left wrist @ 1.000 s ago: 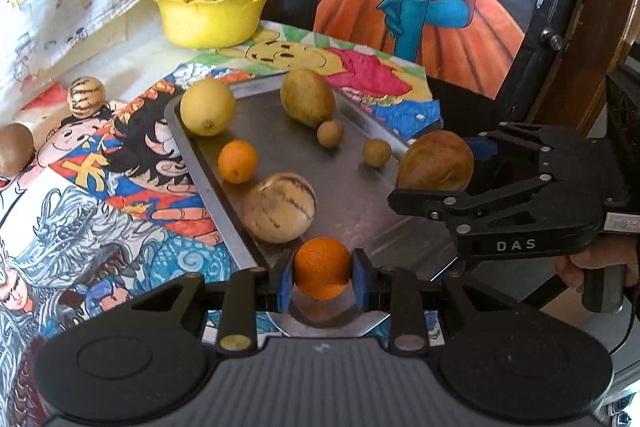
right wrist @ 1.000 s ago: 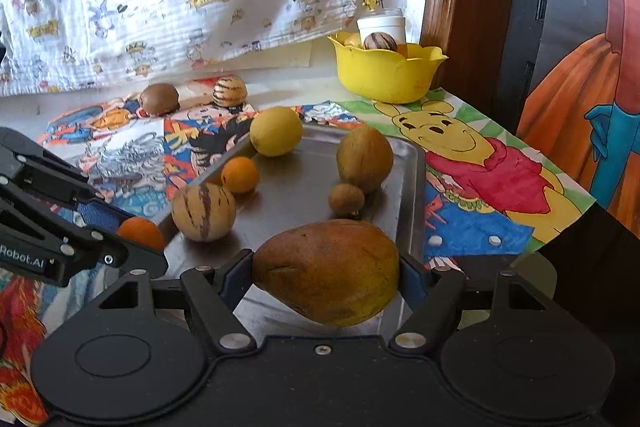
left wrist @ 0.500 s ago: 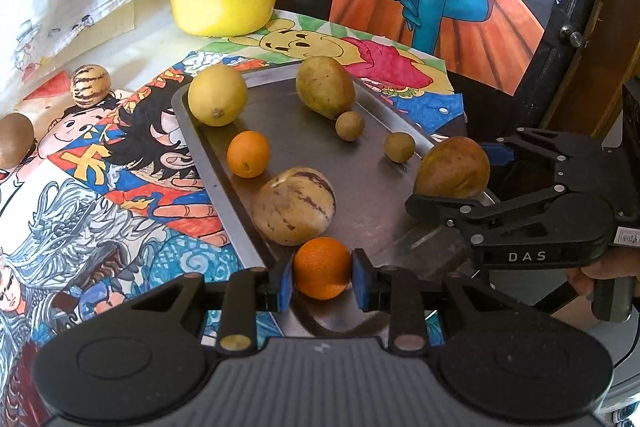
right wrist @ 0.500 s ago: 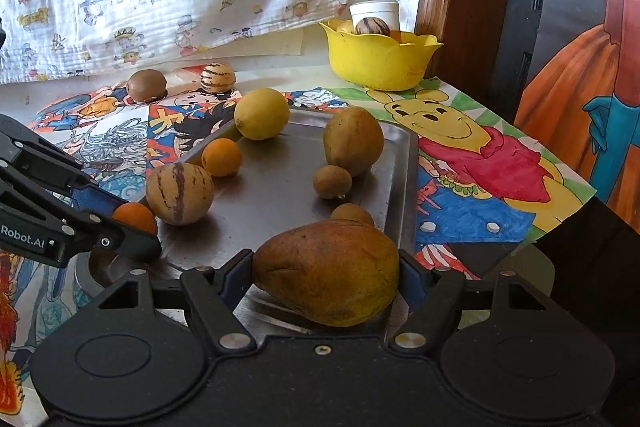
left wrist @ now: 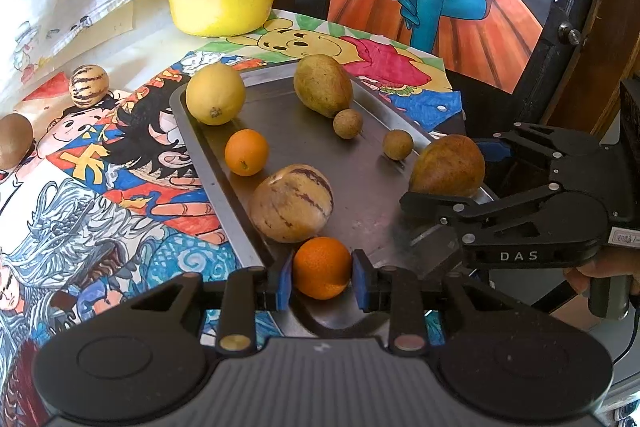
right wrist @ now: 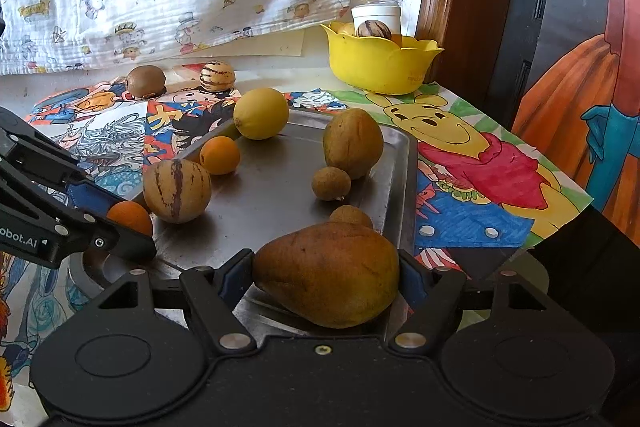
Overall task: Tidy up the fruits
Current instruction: 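Lower both fruits into the tray and open the right and left tools, then lift both open tools away from the tray toward the remaining fruits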
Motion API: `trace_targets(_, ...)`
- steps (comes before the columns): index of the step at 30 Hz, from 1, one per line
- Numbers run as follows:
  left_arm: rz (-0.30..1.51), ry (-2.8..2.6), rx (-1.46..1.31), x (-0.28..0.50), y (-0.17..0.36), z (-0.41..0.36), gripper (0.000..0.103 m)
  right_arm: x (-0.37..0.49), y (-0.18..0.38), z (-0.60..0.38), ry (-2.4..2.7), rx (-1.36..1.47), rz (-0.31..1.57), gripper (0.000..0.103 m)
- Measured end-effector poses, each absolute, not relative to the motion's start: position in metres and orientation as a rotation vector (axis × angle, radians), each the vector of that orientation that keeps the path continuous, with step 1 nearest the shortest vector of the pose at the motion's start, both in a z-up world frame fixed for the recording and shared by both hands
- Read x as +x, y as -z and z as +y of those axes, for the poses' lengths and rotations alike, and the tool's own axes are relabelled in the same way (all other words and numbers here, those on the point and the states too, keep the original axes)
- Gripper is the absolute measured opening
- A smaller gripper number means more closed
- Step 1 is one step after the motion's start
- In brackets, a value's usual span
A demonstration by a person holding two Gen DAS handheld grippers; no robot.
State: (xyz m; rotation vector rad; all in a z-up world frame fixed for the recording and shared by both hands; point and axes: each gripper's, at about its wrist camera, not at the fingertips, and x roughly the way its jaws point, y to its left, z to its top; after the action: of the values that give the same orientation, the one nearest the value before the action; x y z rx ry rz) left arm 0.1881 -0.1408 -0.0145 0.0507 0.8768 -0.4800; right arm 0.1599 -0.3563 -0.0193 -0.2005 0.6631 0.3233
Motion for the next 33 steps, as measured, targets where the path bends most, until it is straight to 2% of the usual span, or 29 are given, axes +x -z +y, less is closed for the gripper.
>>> trace_targets(4,0.88,0.485,0.059,0.184,0.014,-0.142,0.034,0.157,0.018,-0.356,-0.321,-0.204,0.661,0.078)
trace_targets(12,0.856,0.503,0.05,0.171,0.004,-0.138,0.051,0.147,0.008,-0.358,-0.301,-0.188,0.639,0.087)
trace_targets(13,0.851,0.498,0.052,0.169,0.002,-0.137,0.056,0.145,0.006,-0.359,-0.295,-0.181,0.635,0.089)
trace_targets(18,0.845,0.474,0.028,0.161,-0.004,-0.125,0.059,0.132,-0.003,-0.362,-0.273,-0.149,0.613,0.097)
trace_targets(21,0.832,0.449,0.008,0.154,-0.009,-0.116,0.07,0.123,-0.009,-0.364,-0.253,-0.126,0.605,0.101)
trace_targets(23,0.809,0.426,-0.007,0.148,-0.014,-0.108,0.086,0.116,-0.012,-0.364,-0.242,-0.105,0.601,0.102)
trace_targets(26,0.777,0.389,-0.014,0.14,-0.02,-0.097,0.097,0.106,-0.017,-0.362,-0.215,-0.071,0.612,0.102)
trace_targets(28,0.765,0.37,-0.016,0.136,-0.023,-0.089,0.103,0.099,-0.018,-0.36,-0.197,-0.046,0.62,0.102)
trace_targets(33,0.757,0.318,-0.006,0.126,-0.023,-0.072,0.103,0.081,-0.016,-0.35,-0.156,0.019,0.657,0.102)
